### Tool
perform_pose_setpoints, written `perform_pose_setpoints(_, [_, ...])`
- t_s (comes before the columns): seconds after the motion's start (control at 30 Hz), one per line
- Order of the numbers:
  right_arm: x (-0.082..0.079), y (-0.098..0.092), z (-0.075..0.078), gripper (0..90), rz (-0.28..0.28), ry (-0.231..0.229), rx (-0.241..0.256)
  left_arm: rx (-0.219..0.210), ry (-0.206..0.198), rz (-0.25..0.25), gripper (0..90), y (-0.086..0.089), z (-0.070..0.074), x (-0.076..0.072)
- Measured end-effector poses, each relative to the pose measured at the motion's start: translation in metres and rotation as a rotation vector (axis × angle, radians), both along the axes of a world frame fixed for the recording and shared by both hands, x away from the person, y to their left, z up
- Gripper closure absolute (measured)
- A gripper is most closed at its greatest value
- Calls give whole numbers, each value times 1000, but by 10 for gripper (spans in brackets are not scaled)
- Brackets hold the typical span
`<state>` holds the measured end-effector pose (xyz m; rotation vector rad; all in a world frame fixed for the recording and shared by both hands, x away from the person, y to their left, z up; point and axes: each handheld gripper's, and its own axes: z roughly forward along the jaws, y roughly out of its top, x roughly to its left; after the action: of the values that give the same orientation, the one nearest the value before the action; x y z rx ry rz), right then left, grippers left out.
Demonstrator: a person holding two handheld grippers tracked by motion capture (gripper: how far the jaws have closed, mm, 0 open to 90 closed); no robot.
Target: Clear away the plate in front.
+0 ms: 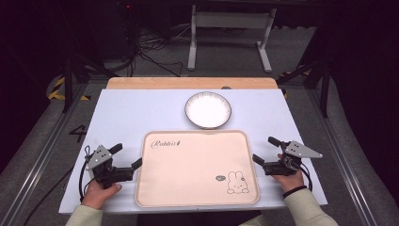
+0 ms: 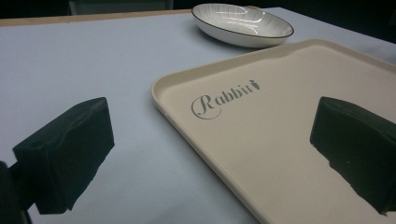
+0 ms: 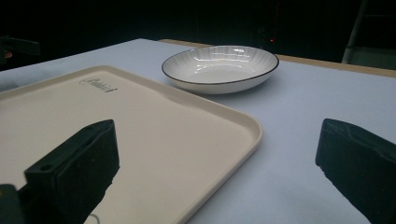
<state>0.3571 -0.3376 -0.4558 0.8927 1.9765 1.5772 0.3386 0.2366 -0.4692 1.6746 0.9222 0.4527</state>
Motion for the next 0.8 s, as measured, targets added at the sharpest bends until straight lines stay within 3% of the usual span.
perform_pose_setpoints(0.07, [0, 0, 0, 0, -2, -2, 1, 3, -14, -4, 3, 0, 0, 0])
perform_pose_setpoints(0.1, [0, 0, 0, 0, 2, -2, -1, 5, -45, -33, 3, 1, 3, -1])
perform_pose_setpoints(0.2, [0, 0, 0, 0, 3, -3, 1, -10, -55, -39, 2, 1, 11, -3])
perform_pose_setpoints(0.27, [0, 0, 0, 0, 3, -3, 1, -27, -48, -36, 3, 0, 16, -3])
perform_pose_setpoints(0.3, [0, 0, 0, 0, 3, -2, 3, -66, -59, -40, 3, -1, 23, -6])
perform_pose_setpoints(0.37, [0, -1, 0, 0, 2, 0, 7, -85, -72, -59, 3, -2, 30, -8])
perform_pose_setpoints(0.67, [1, -1, 0, 0, -4, 1, 9, -92, -100, -100, 2, -10, 45, -7])
perform_pose_setpoints(0.73, [0, 0, 0, 1, -3, 2, 4, -97, -72, -127, 0, -16, 48, -4])
perform_pose_setpoints(0.8, [0, 0, 0, 2, -4, 0, -2, -74, -90, -134, 1, -23, 52, -2])
